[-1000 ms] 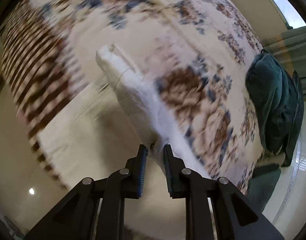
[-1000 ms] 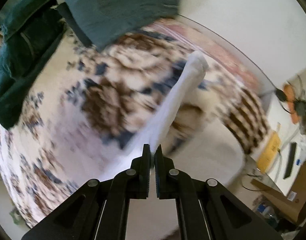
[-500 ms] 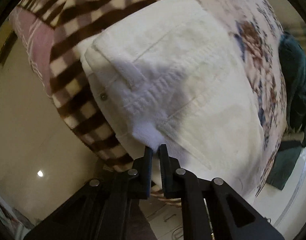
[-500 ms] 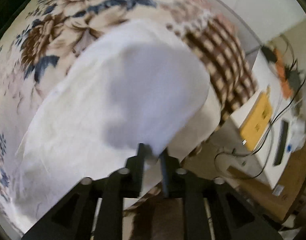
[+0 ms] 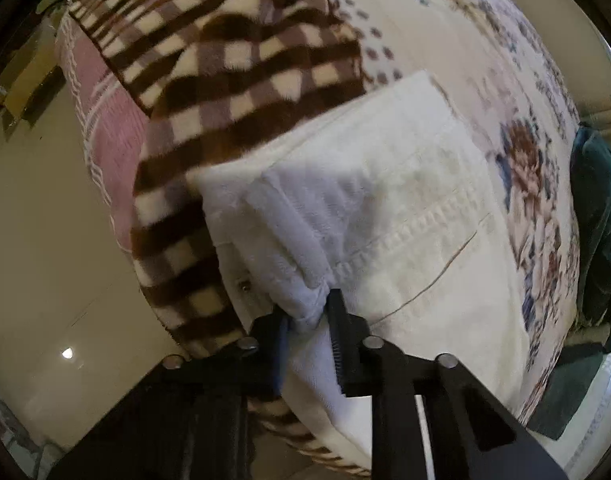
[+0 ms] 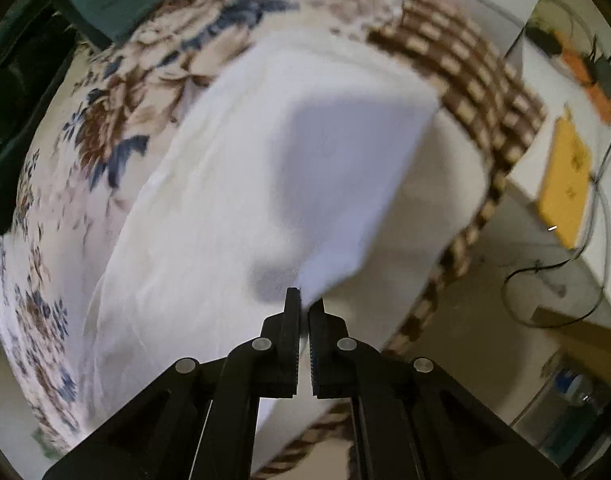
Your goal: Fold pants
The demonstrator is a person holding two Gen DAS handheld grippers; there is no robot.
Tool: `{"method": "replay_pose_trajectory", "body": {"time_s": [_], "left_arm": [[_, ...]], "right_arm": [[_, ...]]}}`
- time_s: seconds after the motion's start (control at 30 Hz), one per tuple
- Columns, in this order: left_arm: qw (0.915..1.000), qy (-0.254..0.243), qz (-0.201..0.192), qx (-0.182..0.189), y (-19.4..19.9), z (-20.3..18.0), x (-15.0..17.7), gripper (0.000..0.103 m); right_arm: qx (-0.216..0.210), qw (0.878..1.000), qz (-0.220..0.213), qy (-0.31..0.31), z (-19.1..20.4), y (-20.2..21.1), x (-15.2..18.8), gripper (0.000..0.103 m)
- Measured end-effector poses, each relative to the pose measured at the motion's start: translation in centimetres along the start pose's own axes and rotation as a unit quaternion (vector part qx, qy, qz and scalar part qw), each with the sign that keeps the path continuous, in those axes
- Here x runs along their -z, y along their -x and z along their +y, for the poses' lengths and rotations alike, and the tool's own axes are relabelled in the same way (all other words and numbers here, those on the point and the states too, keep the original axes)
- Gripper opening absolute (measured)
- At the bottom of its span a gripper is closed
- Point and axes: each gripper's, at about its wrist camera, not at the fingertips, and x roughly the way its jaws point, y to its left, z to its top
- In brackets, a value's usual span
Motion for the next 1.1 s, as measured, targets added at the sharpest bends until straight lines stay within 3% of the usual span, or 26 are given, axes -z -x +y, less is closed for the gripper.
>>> {"method": "replay_pose_trajectory", "body": {"time_s": [0.13, 0.4, 0.47, 0.57, 0.63, 0.7, 0.77, 0.83, 0.9, 0.97, 1.03, 1.1], "left_arm": [[0.9989, -0.035, -0.030, -0.002, 1.7, -0.9, 1.1, 0.009], [0.9995, -0.032, 0.001, -0.005, 1.4, 1.3, 0.6, 0.009], [0.9993, -0.034, 0.010, -0.006, 1.0, 1.3, 0.5, 0.012], [0.9986, -0.049, 0.008, -0.021, 1.9, 0.5, 0.8, 0.013], [0.9965, -0.078, -0.014, -0.028, 3.8, -0.9, 1.8, 0.014], [0.9921, -0.113, -0.037, -0.041, 5.5, -2.6, 3.0, 0.027], [0.9870, -0.149, -0.051, -0.033, 6.7, -4.6, 4.6, 0.058], [0.9808, -0.185, -0.055, -0.026, 7.1, -6.9, 6.6, 0.071], [0.9740, -0.221, -0.050, -0.011, 6.6, -9.4, 8.7, 0.071], [0.9664, -0.256, -0.028, -0.002, 5.4, -12.0, 11.0, 0.071], [0.9608, -0.277, -0.003, 0.014, 3.9, -14.6, 13.5, 0.071], [0.9546, -0.297, 0.014, 0.017, 2.6, -16.7, 16.0, 0.071]], "right_arm": [[0.001, 1.000, 0.001, -0.005, -1.4, 1.7, 1.0, 0.004], [0.015, 0.998, 0.063, -0.007, -3.5, -1.1, 1.1, 0.005], [0.010, 0.997, 0.078, -0.009, -4.4, -1.4, 0.6, 0.017], [-0.008, 0.998, 0.053, -0.036, -6.8, 0.7, -0.2, 0.029], [-0.023, 0.998, 0.027, -0.054, -8.5, 2.6, -0.8, 0.033], [-0.037, 0.997, 0.007, -0.073, -10.4, 3.9, -1.8, 0.037], [-0.053, 0.994, 0.006, -0.097, -12.1, 4.0, -3.1, 0.038], [-0.099, 0.985, 0.023, -0.141, -13.6, 2.7, -4.5, 0.038], [-0.153, 0.970, 0.044, -0.185, -14.1, 1.0, -5.3, 0.038], [-0.221, 0.946, 0.063, -0.227, -14.8, -0.9, -5.5, 0.038], [-0.269, 0.927, 0.059, -0.255, -14.9, -1.6, -5.9, 0.038], [-0.272, 0.929, 0.020, -0.249, -14.7, -0.5, -6.6, 0.035]]}}
